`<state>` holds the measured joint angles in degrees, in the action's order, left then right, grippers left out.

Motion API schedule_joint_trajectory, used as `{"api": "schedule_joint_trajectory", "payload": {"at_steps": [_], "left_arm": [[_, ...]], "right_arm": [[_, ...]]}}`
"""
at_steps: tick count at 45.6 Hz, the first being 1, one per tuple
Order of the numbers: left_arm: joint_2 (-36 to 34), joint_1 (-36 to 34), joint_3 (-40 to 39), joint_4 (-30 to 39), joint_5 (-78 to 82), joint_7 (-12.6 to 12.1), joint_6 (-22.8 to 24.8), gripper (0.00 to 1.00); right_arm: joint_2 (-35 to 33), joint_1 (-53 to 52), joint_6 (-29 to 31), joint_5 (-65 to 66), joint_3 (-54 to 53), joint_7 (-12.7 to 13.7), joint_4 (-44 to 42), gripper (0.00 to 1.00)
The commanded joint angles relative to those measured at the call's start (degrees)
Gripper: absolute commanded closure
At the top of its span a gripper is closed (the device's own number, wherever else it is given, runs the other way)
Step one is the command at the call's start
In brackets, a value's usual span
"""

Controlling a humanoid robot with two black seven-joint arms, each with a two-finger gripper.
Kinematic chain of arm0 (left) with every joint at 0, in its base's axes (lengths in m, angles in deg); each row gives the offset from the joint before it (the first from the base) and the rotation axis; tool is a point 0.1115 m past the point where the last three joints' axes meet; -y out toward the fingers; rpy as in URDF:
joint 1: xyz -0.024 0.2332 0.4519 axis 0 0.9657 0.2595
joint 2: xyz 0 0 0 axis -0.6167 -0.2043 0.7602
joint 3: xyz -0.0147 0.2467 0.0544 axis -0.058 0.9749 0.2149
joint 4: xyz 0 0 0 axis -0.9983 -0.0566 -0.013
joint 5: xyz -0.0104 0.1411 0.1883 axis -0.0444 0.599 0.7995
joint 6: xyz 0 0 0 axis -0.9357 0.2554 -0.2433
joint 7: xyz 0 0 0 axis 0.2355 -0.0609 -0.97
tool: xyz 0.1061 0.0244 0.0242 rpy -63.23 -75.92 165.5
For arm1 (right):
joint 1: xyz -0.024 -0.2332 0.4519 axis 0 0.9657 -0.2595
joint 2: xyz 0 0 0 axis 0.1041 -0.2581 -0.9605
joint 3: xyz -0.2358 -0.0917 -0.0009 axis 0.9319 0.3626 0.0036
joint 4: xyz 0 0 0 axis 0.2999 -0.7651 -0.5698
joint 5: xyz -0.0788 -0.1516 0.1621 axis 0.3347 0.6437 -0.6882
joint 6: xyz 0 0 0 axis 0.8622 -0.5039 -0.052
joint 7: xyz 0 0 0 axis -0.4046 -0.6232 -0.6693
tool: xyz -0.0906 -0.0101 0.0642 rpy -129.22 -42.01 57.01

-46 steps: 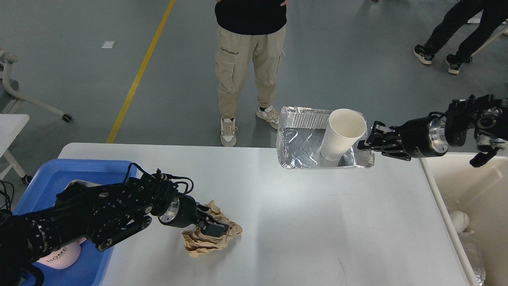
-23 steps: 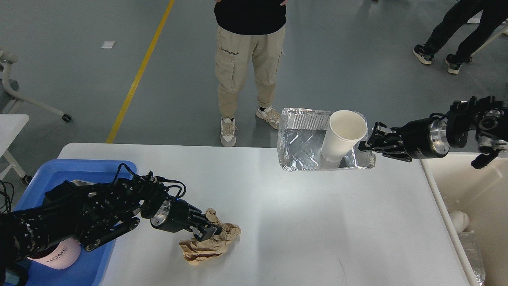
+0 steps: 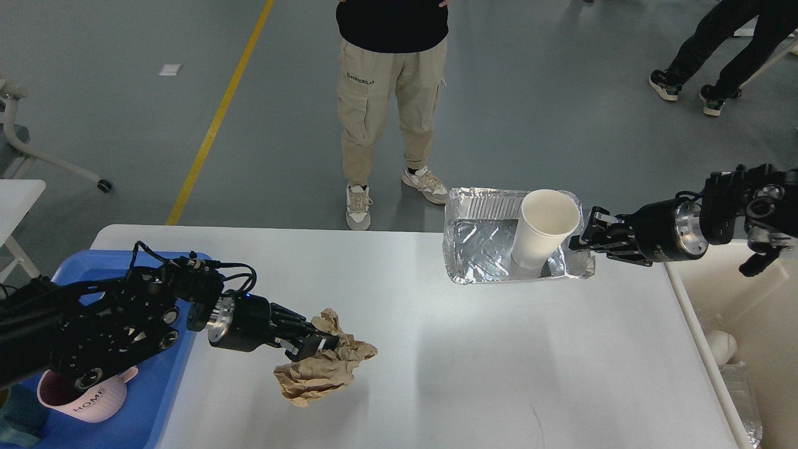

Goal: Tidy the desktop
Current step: 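Grasp the crumpled brown paper with the left gripper and lift it, then drop the brown paper into the held foil tray with the left gripper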

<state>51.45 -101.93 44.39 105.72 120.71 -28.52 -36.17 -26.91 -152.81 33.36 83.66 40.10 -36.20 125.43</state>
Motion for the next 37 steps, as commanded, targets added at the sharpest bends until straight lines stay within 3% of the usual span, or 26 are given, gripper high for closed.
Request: {"api": "schedule_joint_trajectory", "payload": {"at_steps": [1,8,17,30,37], "left_arm": [[-7.6,0.2,-4.5,6.1,-3.4,0.2,1.0,0.97],[-14.8,2.4,-9.1,9.3,-6.8,0.5,1.0,0.96],[-18.9,4.7,-17.6,9.7,-11.1,0.8,1.1,0.96],[-19.5,3.3,-26.5,12.1,-14.3,0.0,5.0,0.96],[-17.0,-2.5,-27.4,11.1,-14.6,-0.4,6.9,0.95]], "right_arm": [[0.2,0.5,0.0,0.2,0.1,0.0,-0.3,1.00],[0.2,0.4,-0.3,0.1,0.2,0.1,-0.2,1.00],[-0.1,0.2,-0.4,0.1,0.2,0.2,0.2,1.00],[0.0,0.4,-0.4,0.2,0.4,0.2,0.2,1.00],[-0.1,0.2,-0.3,0.1,0.2,0.1,0.4,1.00]]}}
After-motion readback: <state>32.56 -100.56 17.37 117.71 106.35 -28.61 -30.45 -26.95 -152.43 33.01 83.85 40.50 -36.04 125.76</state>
